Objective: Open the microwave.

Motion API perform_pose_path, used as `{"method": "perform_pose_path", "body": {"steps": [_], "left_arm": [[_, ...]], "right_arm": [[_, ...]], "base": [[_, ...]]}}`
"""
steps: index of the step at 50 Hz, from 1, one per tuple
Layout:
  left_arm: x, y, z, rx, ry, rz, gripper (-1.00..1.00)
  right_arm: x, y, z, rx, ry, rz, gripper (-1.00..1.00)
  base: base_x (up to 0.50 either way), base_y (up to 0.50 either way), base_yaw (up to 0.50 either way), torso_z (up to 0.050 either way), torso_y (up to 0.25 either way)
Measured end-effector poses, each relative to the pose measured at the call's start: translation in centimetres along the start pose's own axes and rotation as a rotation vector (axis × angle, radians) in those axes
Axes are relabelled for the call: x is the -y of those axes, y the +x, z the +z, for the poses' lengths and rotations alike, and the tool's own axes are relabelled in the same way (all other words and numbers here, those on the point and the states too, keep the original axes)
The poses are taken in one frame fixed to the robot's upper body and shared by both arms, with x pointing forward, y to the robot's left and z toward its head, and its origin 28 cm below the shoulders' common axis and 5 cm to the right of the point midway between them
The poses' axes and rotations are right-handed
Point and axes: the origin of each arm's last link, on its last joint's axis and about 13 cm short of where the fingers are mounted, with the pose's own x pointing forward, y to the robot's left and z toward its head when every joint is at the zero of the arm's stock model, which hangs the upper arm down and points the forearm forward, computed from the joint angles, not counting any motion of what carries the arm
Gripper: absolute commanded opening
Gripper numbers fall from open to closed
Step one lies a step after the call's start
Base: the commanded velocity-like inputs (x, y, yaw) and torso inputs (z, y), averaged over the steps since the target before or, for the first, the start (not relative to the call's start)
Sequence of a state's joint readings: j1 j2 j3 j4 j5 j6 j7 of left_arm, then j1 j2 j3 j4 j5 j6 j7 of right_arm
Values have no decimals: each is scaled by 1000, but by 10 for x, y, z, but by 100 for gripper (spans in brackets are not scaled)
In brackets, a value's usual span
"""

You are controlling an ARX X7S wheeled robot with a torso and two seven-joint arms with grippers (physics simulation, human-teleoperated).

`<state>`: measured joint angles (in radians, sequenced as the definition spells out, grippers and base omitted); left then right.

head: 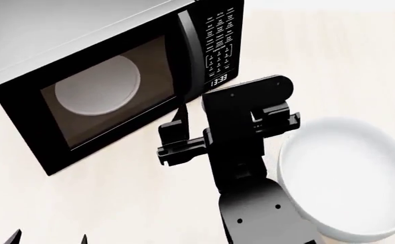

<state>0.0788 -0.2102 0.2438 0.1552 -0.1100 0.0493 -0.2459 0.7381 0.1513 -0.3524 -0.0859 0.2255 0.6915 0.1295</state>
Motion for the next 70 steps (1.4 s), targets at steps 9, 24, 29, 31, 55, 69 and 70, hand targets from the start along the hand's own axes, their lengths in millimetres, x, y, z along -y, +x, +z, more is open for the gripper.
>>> {"method": "perform_pose_path", "body": {"steps": [9,24,29,31,55,69,70], "left_arm": [[0,0,0,-2,0,-2,100],[1,0,-1,-5,1,-5,100],[1,0,-1,-5,1,-7,100],[1,0,-1,-5,0,-7,100],[2,-1,-2,-8,-4,-13,100],[0,-1,-1,-12,-13,-12,100],[0,-1,-1,-12,-14,-12,100]], "right_arm": [[-5,8,5,6,-46,-19,100],[-10,25,4,3,-87,-47,100],[-13,30,4,8,-82,-44,100],[-14,32,5,11,-80,-43,100],[-18,49,7,38,-29,-34,100],[-18,61,4,31,-15,-37,100],[-18,62,3,29,-14,-37,100]], "base": [[0,0,0,0,0],[0,0,0,0,0],[0,0,0,0,0],[0,0,0,0,0],[0,0,0,0,0],[0,0,0,0,0],[0,0,0,0,0]]}}
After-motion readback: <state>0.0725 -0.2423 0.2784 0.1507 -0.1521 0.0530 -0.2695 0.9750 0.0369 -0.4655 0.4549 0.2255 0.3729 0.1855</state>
